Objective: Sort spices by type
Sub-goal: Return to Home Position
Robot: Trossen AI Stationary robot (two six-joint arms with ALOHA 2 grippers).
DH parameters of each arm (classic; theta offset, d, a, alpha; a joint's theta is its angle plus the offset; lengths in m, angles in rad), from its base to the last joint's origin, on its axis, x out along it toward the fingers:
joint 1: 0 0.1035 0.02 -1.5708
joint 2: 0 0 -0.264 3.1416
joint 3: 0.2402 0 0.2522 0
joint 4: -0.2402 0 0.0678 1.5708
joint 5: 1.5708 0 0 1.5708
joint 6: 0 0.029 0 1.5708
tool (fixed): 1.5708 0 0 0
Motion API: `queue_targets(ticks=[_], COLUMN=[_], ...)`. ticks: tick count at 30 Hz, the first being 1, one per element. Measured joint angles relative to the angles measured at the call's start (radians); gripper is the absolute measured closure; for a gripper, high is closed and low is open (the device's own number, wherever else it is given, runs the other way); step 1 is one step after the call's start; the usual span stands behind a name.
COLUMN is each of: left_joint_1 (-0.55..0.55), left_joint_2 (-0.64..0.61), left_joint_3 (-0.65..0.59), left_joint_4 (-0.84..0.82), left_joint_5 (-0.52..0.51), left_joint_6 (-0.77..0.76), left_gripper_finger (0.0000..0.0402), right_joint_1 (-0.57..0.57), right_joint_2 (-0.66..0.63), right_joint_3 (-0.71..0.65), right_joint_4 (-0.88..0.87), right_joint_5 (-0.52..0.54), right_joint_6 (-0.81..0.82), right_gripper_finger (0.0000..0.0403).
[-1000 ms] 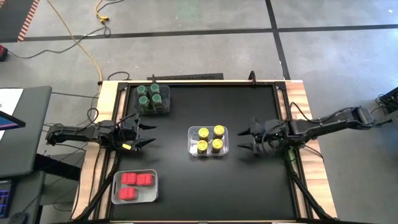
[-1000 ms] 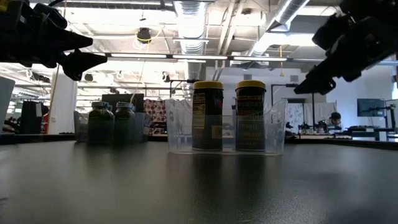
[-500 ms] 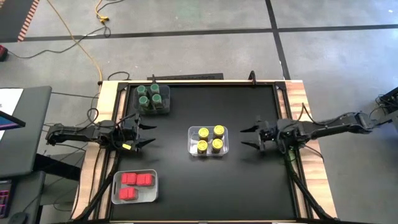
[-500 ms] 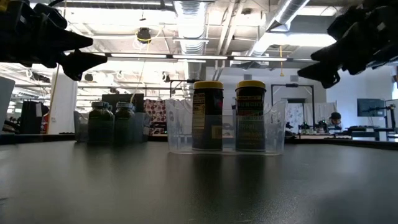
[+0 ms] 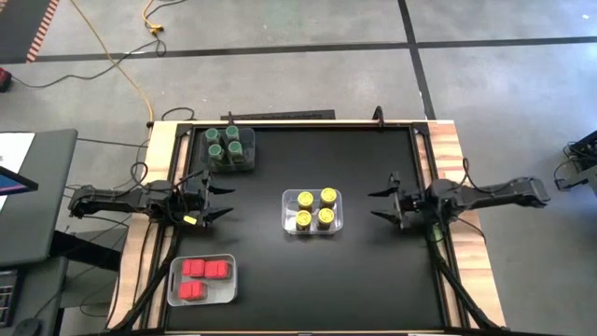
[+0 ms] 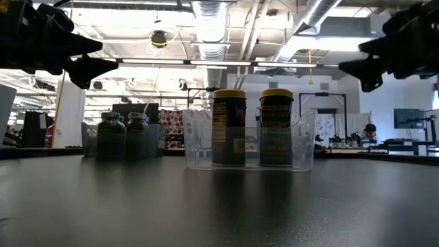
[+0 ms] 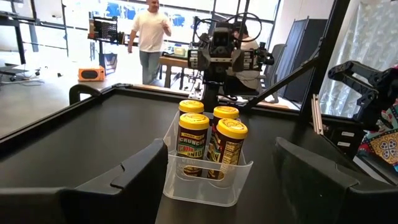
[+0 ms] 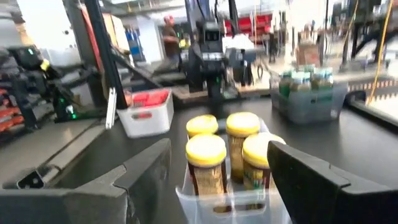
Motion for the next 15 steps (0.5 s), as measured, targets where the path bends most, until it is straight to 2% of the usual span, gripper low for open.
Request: queue_targets(ticks=[12, 15], left_joint_1=[0.000, 0.000], left_joint_2=[0.000, 0.000], left_joint_3=[0.000, 0.000], left_joint_4=[0.000, 0.000], left_joint_5=[0.000, 0.000], left_joint_6=[0.000, 0.000], left_gripper_finger=[0.0125, 0.0125], right_joint_1=[-0.002, -0.002], right_joint_2=[-0.181, -0.185], right_joint_3=[-0.001, -0.001], right_joint_4=[-0.003, -0.023], right_joint_5=[0.000, -0.001], right_joint_6=[-0.034, -0.046], right_gripper_finger=[0.0106, 0.0106])
